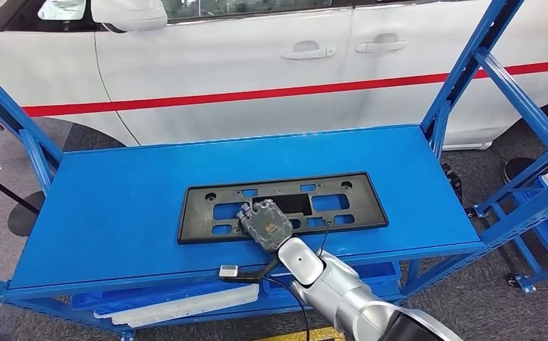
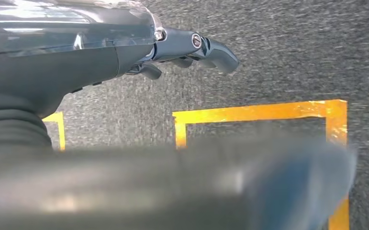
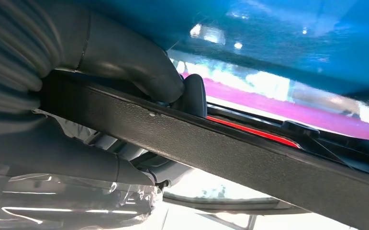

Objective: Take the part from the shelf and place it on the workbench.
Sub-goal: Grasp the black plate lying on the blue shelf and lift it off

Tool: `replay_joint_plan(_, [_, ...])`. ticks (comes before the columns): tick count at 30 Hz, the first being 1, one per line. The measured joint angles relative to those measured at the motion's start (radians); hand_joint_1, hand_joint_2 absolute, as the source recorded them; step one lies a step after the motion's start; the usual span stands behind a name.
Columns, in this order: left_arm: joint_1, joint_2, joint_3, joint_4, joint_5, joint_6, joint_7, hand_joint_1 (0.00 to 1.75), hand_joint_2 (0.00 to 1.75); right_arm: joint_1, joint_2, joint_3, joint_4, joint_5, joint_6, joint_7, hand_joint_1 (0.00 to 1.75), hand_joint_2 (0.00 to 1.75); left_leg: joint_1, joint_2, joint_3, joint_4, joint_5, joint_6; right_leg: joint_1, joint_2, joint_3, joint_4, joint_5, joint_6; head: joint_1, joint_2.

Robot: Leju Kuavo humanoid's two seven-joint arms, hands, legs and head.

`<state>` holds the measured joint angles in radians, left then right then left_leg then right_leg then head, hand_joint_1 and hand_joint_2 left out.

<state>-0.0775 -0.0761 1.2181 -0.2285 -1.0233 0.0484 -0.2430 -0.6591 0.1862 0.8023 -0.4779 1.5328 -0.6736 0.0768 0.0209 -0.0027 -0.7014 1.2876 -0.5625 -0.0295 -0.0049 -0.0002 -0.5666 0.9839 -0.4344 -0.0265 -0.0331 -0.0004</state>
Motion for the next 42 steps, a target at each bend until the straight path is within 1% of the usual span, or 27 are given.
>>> replay_joint_plan(1, [0.001, 0.001, 0.0, 0.0, 0.0, 0.0, -0.009, 0.0, 1.75, 0.0, 0.0, -0.003, 0.001, 0.0, -0.002, -0.005, 1.73, 1.75, 0.002, 0.0, 0.014, -0.031, 0.026, -0.002, -0.001, 0.001, 0.001, 0.002, -0.001, 0.002, 0.0, 0.0])
replay_joint_plan(3, [0.0, 0.002, 0.0, 0.0, 0.002, 0.001, -0.023, 0.0, 1.75, -0.001, 0.0, -0.01, 0.002, -0.002, -0.008, -0.015, 1.73, 1.75, 0.006, 0.001, 0.083, -0.172, 0.094, -0.004, -0.003, 0.003, 0.002, 0.009, -0.007, 0.01, 0.0, 0.0])
replay_joint_plan(5, [-0.002, 0.003, 0.0, 0.0, 0.005, 0.005, -0.031, 0.0, 1.75, -0.001, 0.0, -0.024, -0.001, -0.015, -0.015, -0.032, 1.73, 1.75, 0.006, -0.002, 0.126, -0.265, 0.122, 0.005, 0.0, 0.006, -0.001, 0.019, -0.013, 0.02, 0.0, 0.0])
replay_joint_plan(8, [-0.002, 0.003, 0.0, 0.0, 0.006, 0.004, -0.044, 0.0, 1.75, 0.013, -0.006, -0.057, -0.041, -0.078, -0.02, -0.098, 1.73, 1.75, 0.002, -0.004, 0.126, -0.275, 0.123, 0.027, 0.002, 0.009, -0.007, 0.022, -0.013, 0.036, 0.0, 0.0])
replay_joint_plan(10, [-0.002, 0.003, 0.0, 0.0, 0.006, -0.006, -0.055, 0.0, 1.75, 0.039, -0.015, -0.095, -0.117, -0.18, -0.02, -0.204, 1.73, 1.75, 0.003, -0.003, 0.125, -0.278, 0.127, 0.041, -0.001, 0.007, -0.021, 0.053, -0.036, 0.046, 0.0, 0.0])
replay_joint_plan(11, [-0.002, 0.004, 0.0, 0.0, 0.006, -0.013, -0.058, 0.0, 1.75, 0.053, -0.021, -0.12, -0.168, -0.251, -0.021, -0.276, 1.73, 1.75, 0.004, -0.001, 0.125, -0.28, 0.129, 0.046, -0.002, 0.006, -0.042, 0.099, -0.064, 0.05, 0.0, 0.0])
replay_joint_plan(13, [-0.003, 0.005, 0.0, 0.0, 0.006, -0.028, -0.056, 0.0, 1.75, 0.079, -0.036, -0.168, -0.277, -0.425, -0.024, -0.427, 1.73, 1.75, 0.003, 0.001, 0.124, -0.28, 0.128, 0.051, -0.002, 0.005, -0.108, 0.238, -0.13, 0.054, 0.0, 0.0])
replay_joint_plan(14, [-0.003, 0.006, 0.0, 0.0, 0.006, -0.035, -0.055, 0.0, 1.75, 0.093, -0.048, -0.187, -0.334, -0.522, -0.024, -0.495, 1.73, 1.75, 0.002, 0.001, 0.124, -0.28, 0.128, 0.052, -0.002, 0.005, -0.137, 0.295, -0.149, 0.055, 0.0, 0.0])
replay_joint_plan(15, [-0.003, 0.006, 0.0, 0.0, 0.007, -0.042, -0.055, 0.0, 1.75, 0.109, -0.063, -0.202, -0.399, -0.626, -0.022, -0.556, 1.73, 1.75, 0.001, 0.0, 0.125, -0.28, 0.127, 0.053, -0.002, 0.005, -0.149, 0.319, -0.148, 0.053, 0.0, 0.0])
replay_joint_plan(16, [-0.002, 0.007, 0.0, 0.0, 0.007, -0.049, -0.055, 0.0, 1.75, 0.124, -0.08, -0.215, -0.47, -0.727, -0.016, -0.61, 1.73, 1.75, -0.001, -0.001, 0.127, -0.28, 0.127, 0.053, -0.001, 0.005, -0.142, 0.301, -0.127, 0.049, 0.0, 0.0])
replay_joint_plan(18, [-0.002, 0.007, 0.0, 0.0, 0.008, -0.059, -0.059, 0.0, 1.75, 0.15, -0.111, -0.238, -0.62, -0.908, 0.009, -0.69, 1.73, 1.75, -0.004, -0.002, 0.132, -0.28, 0.126, 0.053, 0.005, 0.005, -0.08, 0.172, -0.058, 0.033, 0.0, 0.0])
replay_joint_plan(20, [-0.005, 0.006, 0.0, 0.002, 0.009, -0.064, -0.065, 0.0, 1.75, 0.176, -0.138, -0.252, -0.771, -1.066, 0.061, -0.738, 1.73, 1.75, -0.009, -0.002, 0.132, -0.279, 0.124, 0.049, 0.012, 0.002, -0.024, 0.054, -0.015, 0.017, 0.0, 0.0])
replay_joint_plan(22, [-0.008, 0.006, 0.0, 0.003, 0.012, -0.067, -0.073, 0.0, 1.75, 0.209, -0.17, -0.253, -0.928, -1.223, 0.134, -0.763, 1.73, 1.75, -0.011, -0.002, 0.13, -0.28, 0.124, 0.04, 0.016, -0.001, -0.013, 0.02, -0.009, 0.014, 0.0, 0.0])
replay_joint_plan(24, [-0.008, 0.008, 0.002, 0.003, 0.019, -0.069, -0.085, 0.0, 1.75, 0.237, -0.199, -0.251, -1.085, -1.381, 0.244, -0.771, 1.73, 1.75, -0.012, -0.002, 0.127, -0.277, 0.119, 0.03, 0.01, -0.002, -0.012, 0.011, -0.002, 0.011, 0.0, 0.0])
replay_joint_plan(25, [-0.008, 0.009, 0.002, 0.003, 0.024, -0.069, -0.092, 0.0, 1.75, 0.248, -0.208, -0.252, -1.155, -1.458, 0.321, -0.773, 1.73, 1.75, -0.012, -0.002, 0.119, -0.259, 0.105, 0.026, 0.006, -0.003, -0.011, 0.006, 0.002, 0.008, 0.0, 0.0])
replay_joint_plan(26, [-0.008, 0.01, 0.003, 0.003, 0.029, -0.07, -0.099, 0.0, 1.75, 0.259, -0.212, -0.256, -1.217, -1.532, 0.419, -0.775, 1.73, 1.75, -0.012, -0.001, 0.103, -0.22, 0.079, 0.022, 0.002, -0.003, -0.009, 0.001, 0.005, 0.004, 0.0, 0.0])
replay_joint_plan(28, [-0.008, 0.01, 0.005, 0.003, 0.039, -0.069, -0.112, 0.0, 1.75, 0.291, -0.214, -0.272, -1.302, -1.663, 0.629, -0.776, 1.73, 1.75, -0.008, -0.001, 0.048, -0.094, 0.012, 0.016, 0.002, -0.005, -0.009, 0.001, 0.004, 0.0, 0.0, 0.0])
replay_joint_plan(29, [-0.007, 0.01, 0.007, 0.003, 0.045, -0.068, -0.118, 0.0, 1.75, 0.309, -0.213, -0.28, -1.33, -1.723, 0.729, -0.77, 1.73, 1.75, -0.007, -0.001, 0.02, -0.034, -0.011, 0.013, 0.003, -0.005, -0.009, 0.002, 0.003, -0.001, 0.0, 0.0])
replay_joint_plan(30, [-0.006, 0.009, 0.009, 0.003, 0.049, -0.066, -0.121, 0.0, 1.75, 0.324, -0.213, -0.287, -1.348, -1.775, 0.805, -0.76, 1.73, 1.75, -0.007, -0.001, 0.005, -0.002, -0.016, 0.012, 0.004, -0.005, -0.009, 0.004, 0.002, -0.001, 0.0, 0.0])
replay_joint_plan(31, [-0.005, 0.009, 0.011, 0.003, 0.051, -0.064, -0.124, 0.0, 1.75, 0.336, -0.213, -0.29, -1.362, -1.82, 0.865, -0.747, 1.73, 1.75, -0.007, -0.001, 0.007, -0.007, -0.003, 0.011, 0.004, -0.005, -0.009, 0.006, 0.001, 0.0, 0.0, 0.0])
replay_joint_plan(32, [-0.004, 0.009, 0.014, 0.003, 0.053, -0.06, -0.125, 0.0, 1.75, 0.344, -0.213, -0.292, -1.37, -1.86, 0.912, -0.732, 1.73, 1.75, -0.007, -0.001, 0.029, -0.052, 0.028, 0.012, 0.004, -0.004, -0.009, 0.009, -0.001, 0.001, 0.0, 0.0])
replay_joint_plan(34, [-0.005, 0.009, 0.02, 0.003, 0.056, -0.052, -0.124, 0.0, 1.75, 0.355, -0.213, -0.295, -1.377, -1.915, 0.984, -0.708, 1.73, 1.75, -0.008, 0.0, 0.096, -0.191, 0.091, 0.018, 0.005, -0.002, -0.01, 0.017, -0.005, 0.007, 0.0, 0.0])
replay_joint_plan(35, [-0.006, 0.009, 0.023, 0.003, 0.057, -0.049, -0.123, 0.0, 1.75, 0.359, -0.213, -0.295, -1.378, -1.932, 1.017, -0.698, 1.73, 1.75, -0.01, -0.001, 0.119, -0.241, 0.11, 0.023, 0.007, -0.001, -0.012, 0.022, -0.006, 0.011, 0.0, 0.0])
replay_joint_plan(36, [-0.006, 0.009, 0.026, 0.003, 0.056, -0.047, -0.122, 0.0, 1.75, 0.364, -0.213, -0.294, -1.378, -1.942, 1.046, -0.69, 1.73, 1.75, -0.011, -0.002, 0.129, -0.266, 0.117, 0.028, 0.008, -0.001, -0.015, 0.025, -0.006, 0.015, 0.0, 0.0])
replay_joint_plan(39, [-0.006, 0.009, 0.028, 0.003, 0.05, -0.043, -0.111, 0.0, 1.75, 0.371, -0.214, -0.291, -1.379, -1.954, 1.1, -0.669, 1.73, 1.75, -0.011, -0.003, 0.123, -0.272, 0.125, 0.045, 0.008, 0.0, -0.022, 0.03, -0.006, 0.03, 0.0, 0.0])
replay_joint_plan(40, [-0.007, 0.008, 0.028, 0.003, 0.048, -0.041, -0.107, 0.0, 1.75, 0.371, -0.214, -0.291, -1.38, -1.959, 1.104, -0.661, 1.73, 1.75, -0.01, -0.003, 0.121, -0.275, 0.13, 0.052, 0.007, 0.0, -0.027, 0.042, -0.02, 0.035, 0.0, 0.0])
replay_joint_plan(42, [-0.012, 0.008, 0.028, 0.003, 0.043, -0.035, -0.098, 0.0, 1.75, 0.369, -0.216, -0.29, -1.385, -1.971, 1.103, -0.65, 1.73, 1.75, -0.008, -0.001, 0.112, -0.28, 0.14, 0.065, 0.003, 0.001, -0.056, 0.12, -0.086, 0.046, 0.0, 0.0])
